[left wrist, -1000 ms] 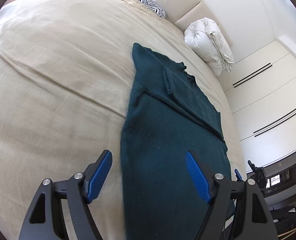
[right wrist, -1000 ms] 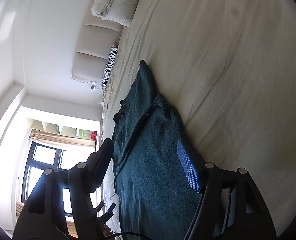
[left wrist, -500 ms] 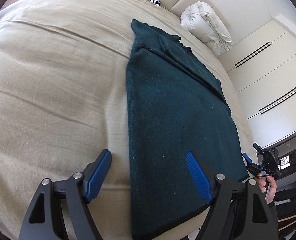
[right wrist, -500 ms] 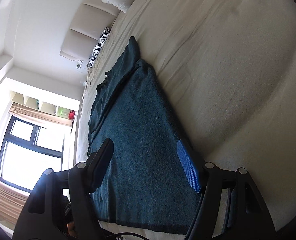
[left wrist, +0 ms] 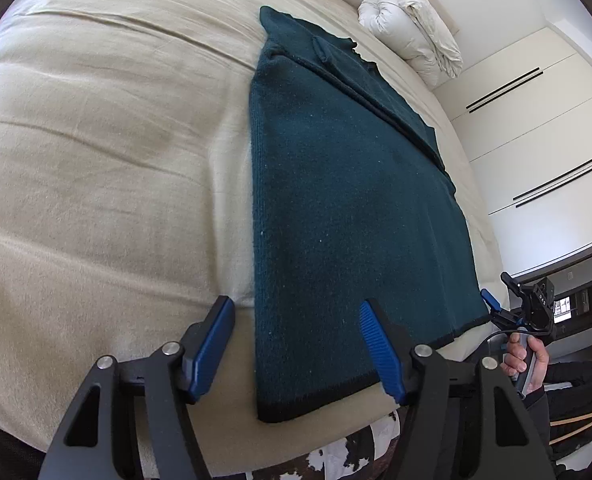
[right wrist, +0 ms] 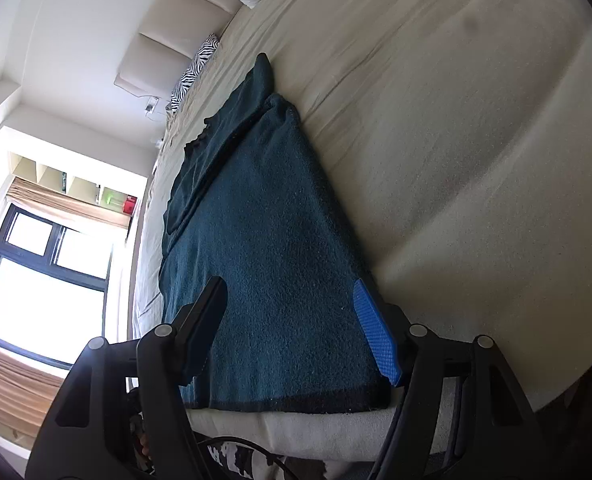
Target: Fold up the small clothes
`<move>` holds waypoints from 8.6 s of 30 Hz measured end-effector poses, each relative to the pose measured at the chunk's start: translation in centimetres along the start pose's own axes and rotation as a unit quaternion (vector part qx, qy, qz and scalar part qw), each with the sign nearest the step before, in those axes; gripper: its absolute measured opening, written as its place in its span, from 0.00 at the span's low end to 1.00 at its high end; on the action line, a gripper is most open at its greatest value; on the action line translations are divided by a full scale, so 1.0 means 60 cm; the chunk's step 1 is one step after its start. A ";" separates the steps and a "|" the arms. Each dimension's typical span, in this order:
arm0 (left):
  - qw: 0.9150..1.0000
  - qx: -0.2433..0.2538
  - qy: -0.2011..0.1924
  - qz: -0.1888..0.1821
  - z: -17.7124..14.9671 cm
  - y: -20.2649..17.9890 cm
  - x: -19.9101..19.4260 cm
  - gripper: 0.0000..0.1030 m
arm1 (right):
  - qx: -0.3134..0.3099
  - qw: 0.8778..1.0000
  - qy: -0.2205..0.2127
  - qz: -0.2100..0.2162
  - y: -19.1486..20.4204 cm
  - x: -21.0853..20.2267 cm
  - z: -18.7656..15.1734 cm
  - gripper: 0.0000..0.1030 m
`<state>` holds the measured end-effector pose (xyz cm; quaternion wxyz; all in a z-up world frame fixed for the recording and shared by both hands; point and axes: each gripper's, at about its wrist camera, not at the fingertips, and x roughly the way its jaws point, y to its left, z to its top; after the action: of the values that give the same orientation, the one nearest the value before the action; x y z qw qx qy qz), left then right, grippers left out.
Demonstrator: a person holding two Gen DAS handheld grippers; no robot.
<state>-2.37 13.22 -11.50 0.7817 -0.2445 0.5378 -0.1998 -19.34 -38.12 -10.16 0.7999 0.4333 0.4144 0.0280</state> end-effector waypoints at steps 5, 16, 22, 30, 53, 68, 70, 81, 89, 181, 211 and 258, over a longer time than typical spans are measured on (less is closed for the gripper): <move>1.000 -0.013 0.021 0.000 -0.010 0.000 0.004 0.56 | -0.023 0.999 0.021 -0.024 0.009 -0.004 -0.011 0.60; 0.999 -0.008 0.043 0.011 -0.012 -0.006 0.009 0.47 | -0.023 0.996 0.059 -0.069 -0.013 -0.025 -0.015 0.58; 0.999 -0.014 0.051 0.008 -0.019 -0.002 0.009 0.37 | -0.027 0.992 0.092 -0.087 -0.014 -0.009 -0.014 0.41; 0.998 -0.009 0.065 0.017 -0.028 0.001 0.010 0.12 | -0.018 0.989 0.112 -0.090 -0.024 -0.005 -0.014 0.21; 0.991 -0.054 -0.016 -0.122 0.003 -0.002 -0.066 0.07 | -0.053 0.996 0.075 -0.007 0.061 -0.036 -0.015 0.06; 0.962 -0.119 -0.082 -0.232 0.109 0.000 -0.087 0.07 | -0.028 0.995 0.006 0.097 0.137 -0.009 0.085 0.06; 0.960 -0.127 -0.088 -0.233 0.127 0.004 -0.086 0.07 | -0.028 0.994 0.000 0.102 0.146 0.000 0.104 0.06; 0.950 -0.155 -0.112 -0.249 0.232 0.014 -0.058 0.07 | -0.029 0.994 -0.036 0.099 0.186 0.066 0.209 0.06; 0.950 -0.156 -0.125 -0.242 0.322 0.014 -0.032 0.07 | -0.030 0.993 -0.071 0.094 0.197 0.117 0.300 0.06; 0.990 0.014 -0.132 0.044 0.330 0.009 0.125 0.09 | -0.156 0.970 -0.049 -0.179 0.150 0.292 0.305 0.05; 0.978 0.091 -0.177 0.061 0.406 -0.108 0.086 0.59 | -0.142 0.987 -0.061 -0.044 0.267 0.311 0.319 0.48; 0.977 0.147 -0.091 0.124 0.318 -0.159 0.248 0.61 | 0.020 0.991 0.029 0.130 0.212 0.488 0.216 0.35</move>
<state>20.13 0.19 -11.09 0.8735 -0.0755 0.4550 -0.1556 12.76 -27.05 -16.09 0.7684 0.4984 0.3779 0.1357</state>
